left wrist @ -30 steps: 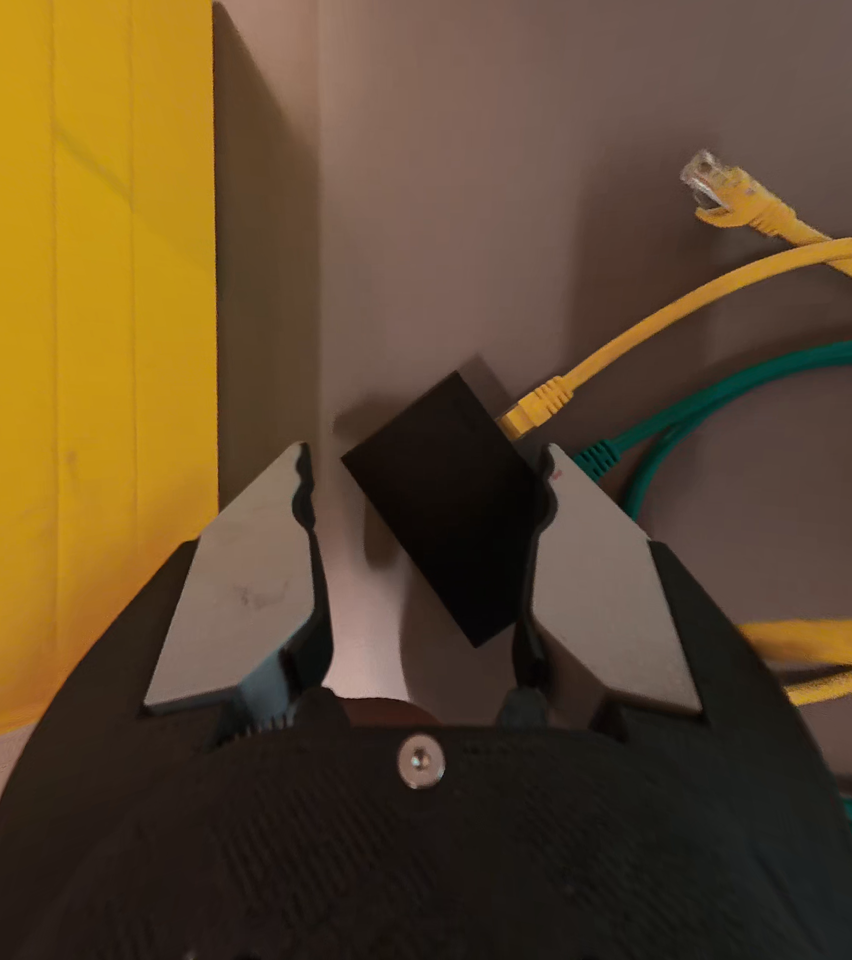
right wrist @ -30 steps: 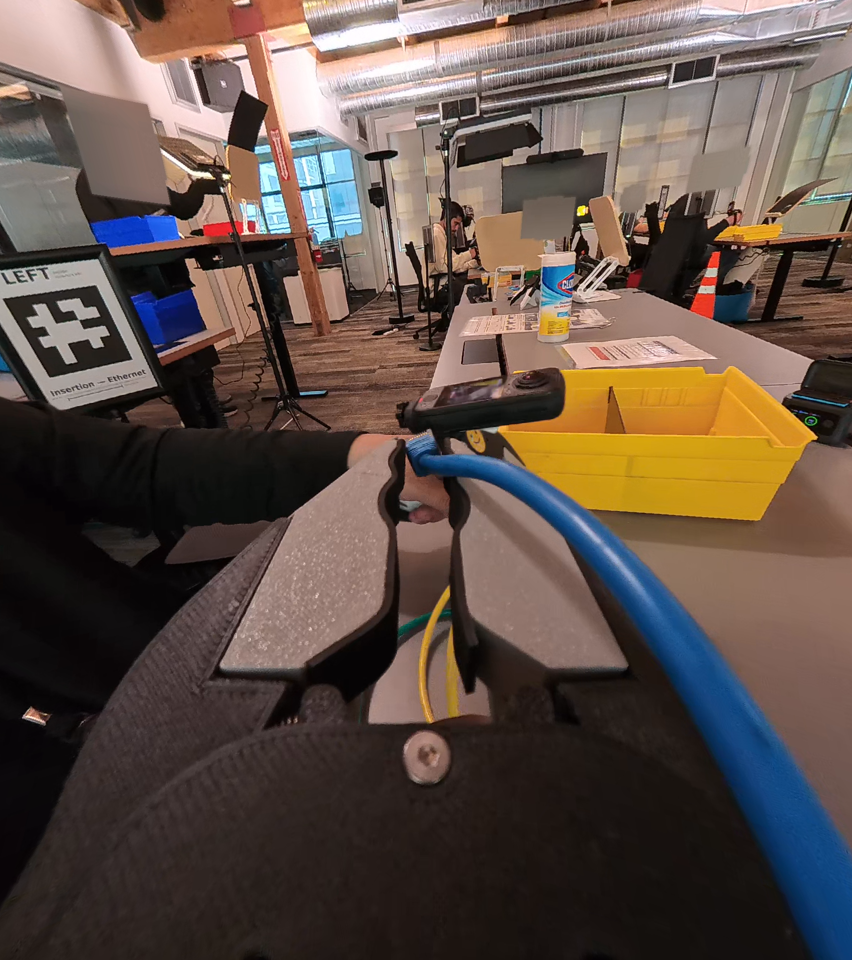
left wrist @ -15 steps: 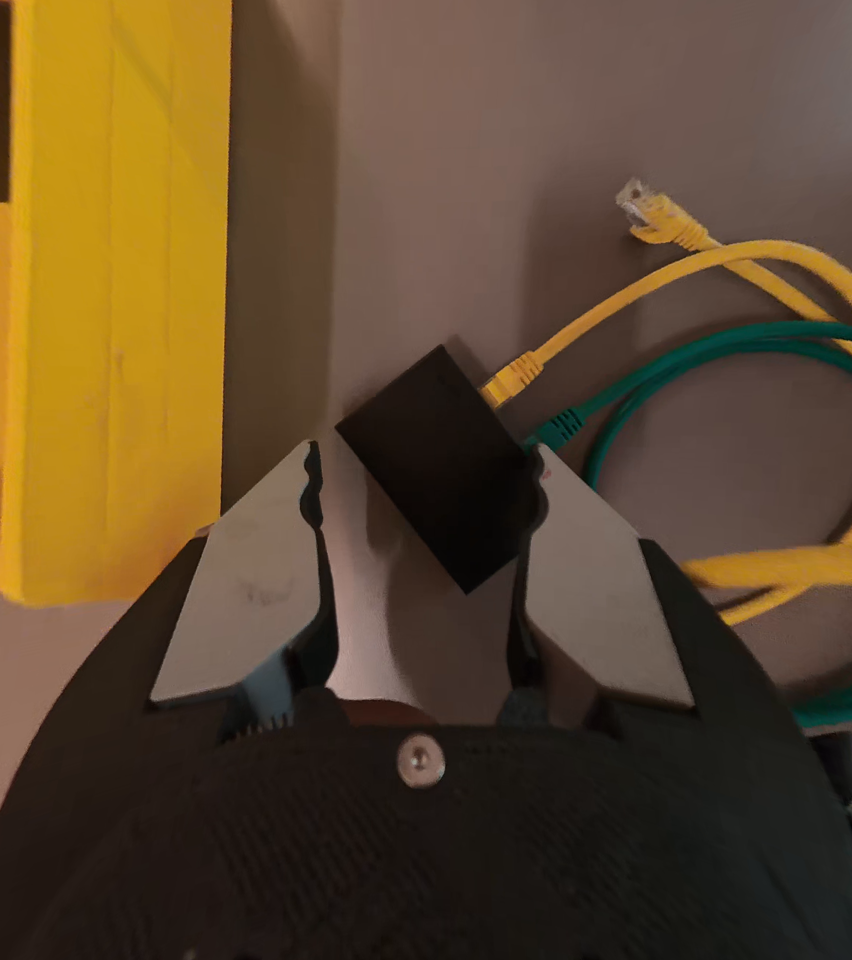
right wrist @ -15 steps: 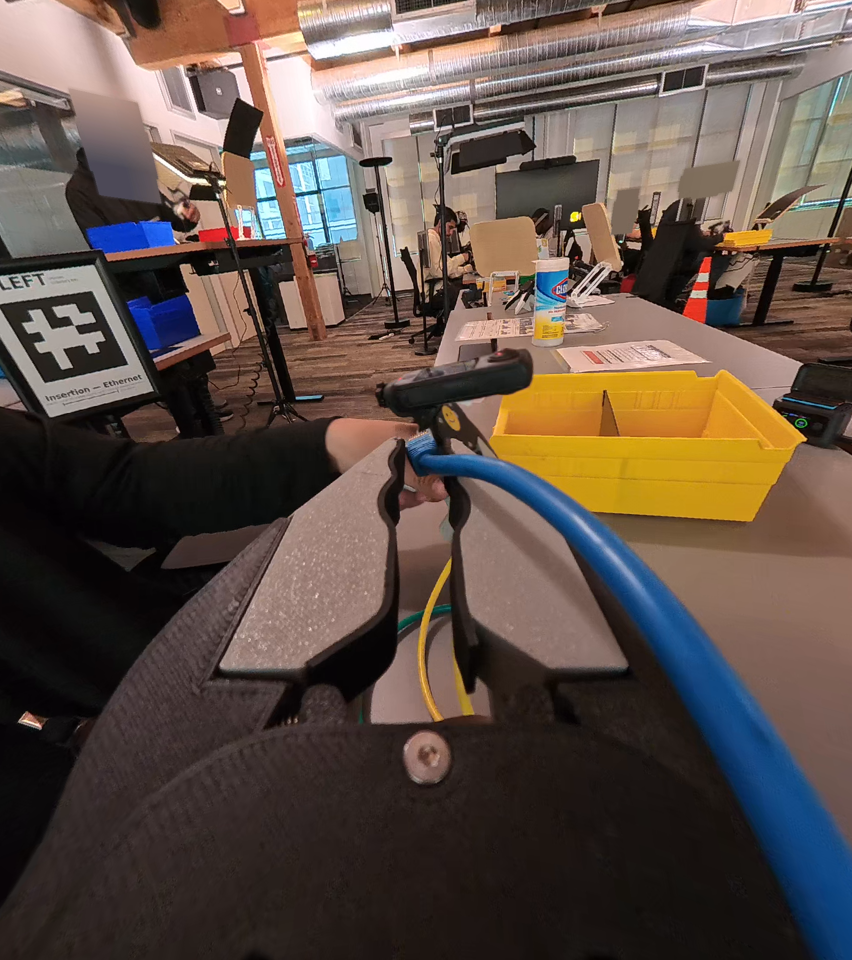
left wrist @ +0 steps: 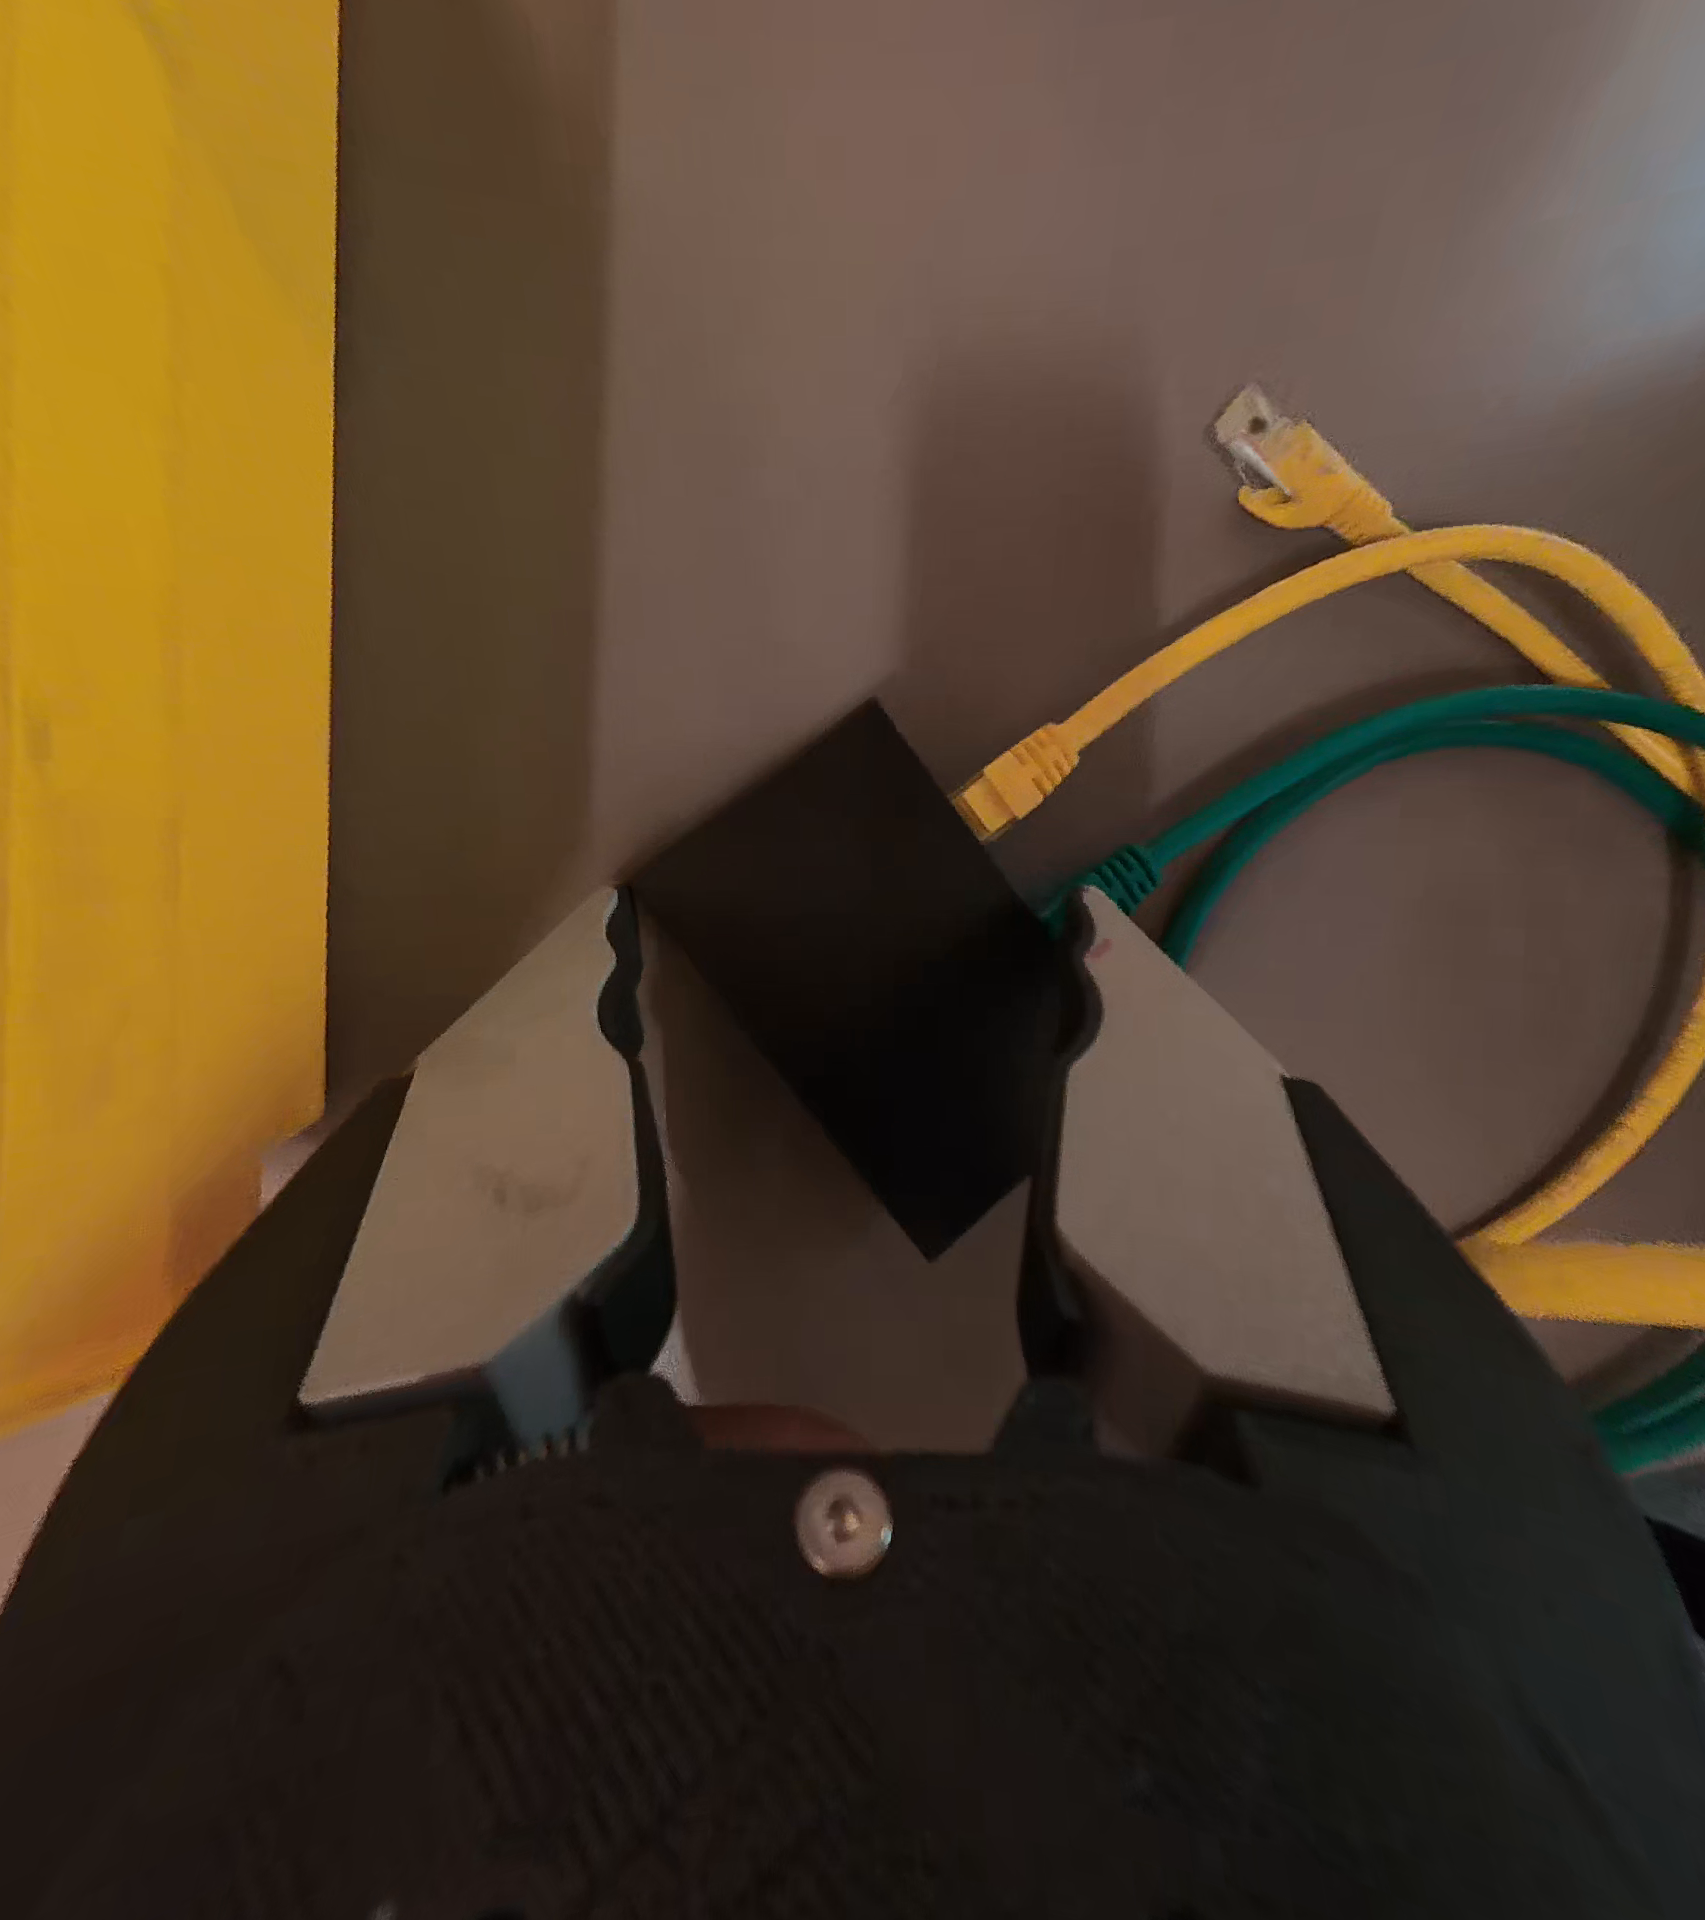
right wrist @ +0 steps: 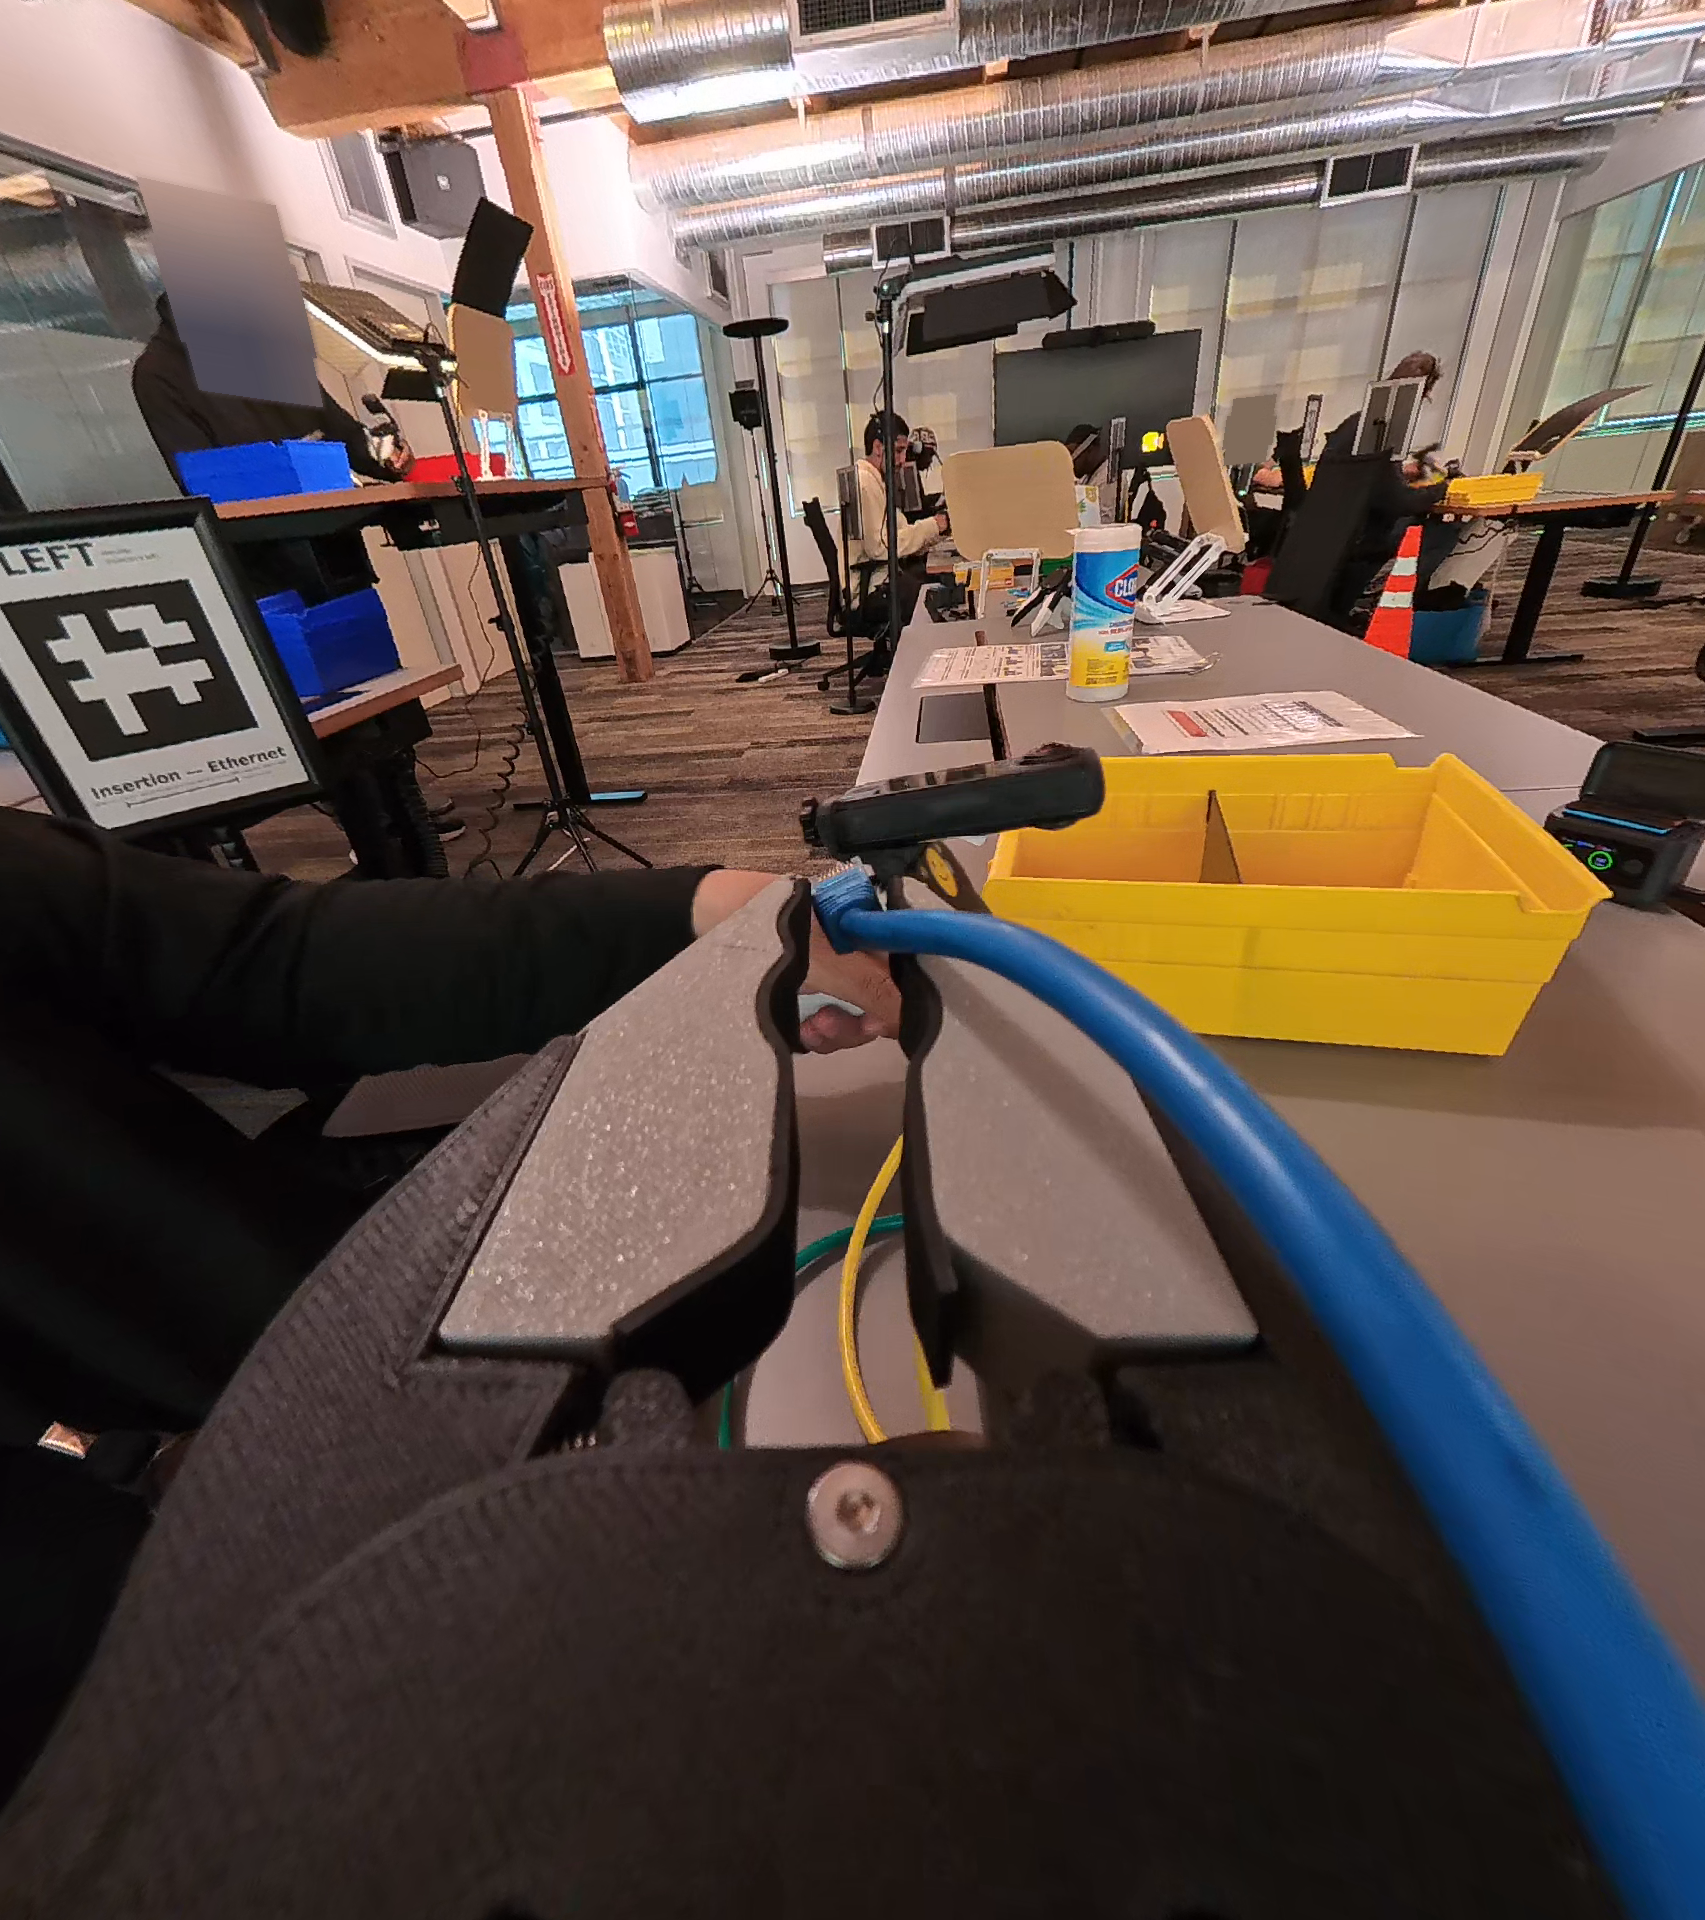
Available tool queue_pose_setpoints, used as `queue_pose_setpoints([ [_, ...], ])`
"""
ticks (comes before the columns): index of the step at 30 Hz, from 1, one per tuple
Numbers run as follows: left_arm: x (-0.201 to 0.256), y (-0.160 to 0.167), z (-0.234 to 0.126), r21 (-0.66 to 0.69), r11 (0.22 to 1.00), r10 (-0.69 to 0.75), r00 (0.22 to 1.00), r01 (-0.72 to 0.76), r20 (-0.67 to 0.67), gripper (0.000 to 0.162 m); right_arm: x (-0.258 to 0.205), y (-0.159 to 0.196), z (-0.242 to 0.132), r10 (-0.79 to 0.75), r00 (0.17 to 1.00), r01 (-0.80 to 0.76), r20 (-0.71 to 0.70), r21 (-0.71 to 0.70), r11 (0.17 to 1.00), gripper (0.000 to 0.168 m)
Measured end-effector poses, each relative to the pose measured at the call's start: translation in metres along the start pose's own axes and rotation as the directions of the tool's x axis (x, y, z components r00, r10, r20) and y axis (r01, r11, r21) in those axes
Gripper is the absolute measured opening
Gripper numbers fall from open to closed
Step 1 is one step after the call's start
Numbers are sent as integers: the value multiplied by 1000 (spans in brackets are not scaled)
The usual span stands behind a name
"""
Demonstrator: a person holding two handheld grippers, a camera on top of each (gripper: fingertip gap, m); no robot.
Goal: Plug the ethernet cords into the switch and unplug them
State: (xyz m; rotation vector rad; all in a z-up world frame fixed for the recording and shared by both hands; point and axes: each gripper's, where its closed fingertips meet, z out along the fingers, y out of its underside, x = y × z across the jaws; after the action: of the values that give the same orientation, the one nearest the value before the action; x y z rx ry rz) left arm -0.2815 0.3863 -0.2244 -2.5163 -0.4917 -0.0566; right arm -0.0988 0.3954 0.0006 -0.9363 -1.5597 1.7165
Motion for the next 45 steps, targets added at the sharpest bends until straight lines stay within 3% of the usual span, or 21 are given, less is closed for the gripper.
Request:
queue_pose_setpoints([
  [6,4,-13,6,-42,984,175,984,-176,-32,77,2,1,0,7,1000,-7,0,-2,1000,11],
  [14,6,-39,3,79,930,355,932,-360,72,74,4,0,-4,6,1000,-6,-5,6,1000,10],
  [17,16,-57,-9,211,849,462,874,-485,150,70,6,2,-4,11,1000,-11,-6,1,1000,11],
  [20,35,-73,-32,436,684,544,807,-585,229,69,8,7,-1,1,1000,-1,-16,-25,1000,11],
  [22,39,-73,-43,539,616,532,808,-575,254,69,12,14,2,-22,999,21,-32,-51,998,11],
  [28,42,-72,-64,675,610,463,878,-415,122,64,34,40,16,-162,978,144,-134,-140,980,11],
  [30,47,-69,-65,681,598,490,865,-423,108,63,43,50,22,-222,961,192,-165,-182,964,11],
  [37,75,-47,-82,755,402,621,760,-519,192,63,69,95,37,-284,937,209,-205,-324,923,11],
  [41,85,-39,-88,802,377,629,764,-463,145,63,70,101,40,-277,940,202,-201,-327,923,10],
  [45,93,-33,-90,839,384,637,768,-386,62,63,55,103,50,-365,922,310,-132,-315,897,10],
])
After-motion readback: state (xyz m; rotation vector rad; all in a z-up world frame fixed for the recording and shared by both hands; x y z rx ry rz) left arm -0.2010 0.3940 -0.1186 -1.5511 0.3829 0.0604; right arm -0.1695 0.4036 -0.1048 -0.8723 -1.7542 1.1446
